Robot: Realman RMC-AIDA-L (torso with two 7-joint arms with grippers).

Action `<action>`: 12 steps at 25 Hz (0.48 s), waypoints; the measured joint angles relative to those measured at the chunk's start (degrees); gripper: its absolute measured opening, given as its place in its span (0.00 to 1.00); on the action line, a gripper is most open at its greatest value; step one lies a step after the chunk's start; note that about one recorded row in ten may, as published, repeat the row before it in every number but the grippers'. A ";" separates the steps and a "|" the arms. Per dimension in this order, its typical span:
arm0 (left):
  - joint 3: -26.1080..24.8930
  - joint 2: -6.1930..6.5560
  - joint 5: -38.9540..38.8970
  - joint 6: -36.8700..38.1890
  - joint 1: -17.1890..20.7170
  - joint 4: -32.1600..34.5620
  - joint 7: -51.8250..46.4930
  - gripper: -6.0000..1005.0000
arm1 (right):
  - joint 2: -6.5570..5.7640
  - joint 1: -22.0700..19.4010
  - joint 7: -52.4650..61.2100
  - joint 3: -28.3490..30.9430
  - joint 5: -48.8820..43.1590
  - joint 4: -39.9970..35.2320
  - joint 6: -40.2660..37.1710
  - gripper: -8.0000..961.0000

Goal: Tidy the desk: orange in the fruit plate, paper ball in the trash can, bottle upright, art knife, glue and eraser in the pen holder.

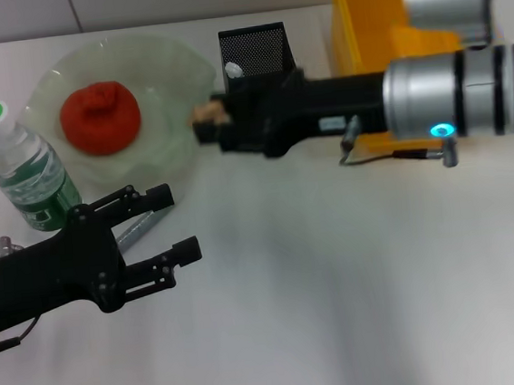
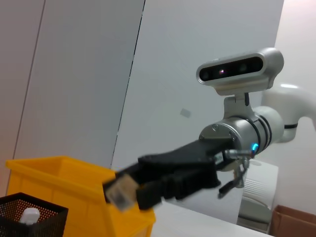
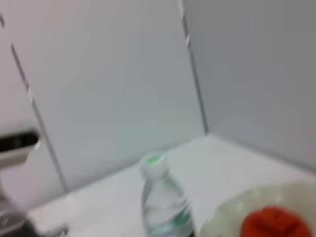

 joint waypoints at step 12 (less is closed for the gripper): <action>0.05 0.00 0.00 0.07 -0.33 0.00 0.00 0.78 | -0.05 1.12 -38.09 8.06 26.77 20.10 0.12 0.48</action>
